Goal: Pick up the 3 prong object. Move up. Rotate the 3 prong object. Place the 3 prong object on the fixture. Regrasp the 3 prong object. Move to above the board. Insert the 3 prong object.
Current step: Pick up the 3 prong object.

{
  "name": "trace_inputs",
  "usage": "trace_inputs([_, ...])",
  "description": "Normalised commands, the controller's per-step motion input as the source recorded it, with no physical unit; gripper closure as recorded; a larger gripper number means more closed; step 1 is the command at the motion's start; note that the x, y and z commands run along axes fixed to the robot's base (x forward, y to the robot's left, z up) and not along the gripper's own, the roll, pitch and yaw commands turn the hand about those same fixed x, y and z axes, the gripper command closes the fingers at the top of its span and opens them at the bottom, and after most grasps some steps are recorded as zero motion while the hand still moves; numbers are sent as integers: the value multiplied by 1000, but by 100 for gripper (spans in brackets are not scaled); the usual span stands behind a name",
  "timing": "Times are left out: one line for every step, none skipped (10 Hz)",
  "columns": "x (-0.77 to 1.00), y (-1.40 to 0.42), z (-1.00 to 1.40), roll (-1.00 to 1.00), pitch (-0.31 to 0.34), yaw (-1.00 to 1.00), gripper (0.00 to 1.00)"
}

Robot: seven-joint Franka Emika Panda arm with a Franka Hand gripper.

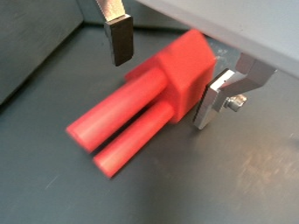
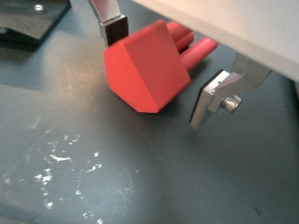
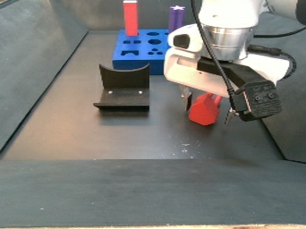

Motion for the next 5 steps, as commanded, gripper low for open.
trace_inputs([0,0,0,-4,0,0,0])
trace_inputs([0,0,0,0,0,0,100])
trace_inputs([0,0,0,0,0,0,100])
trace_inputs([0,0,0,0,0,0,100])
trace_inputs([0,0,0,0,0,0,100])
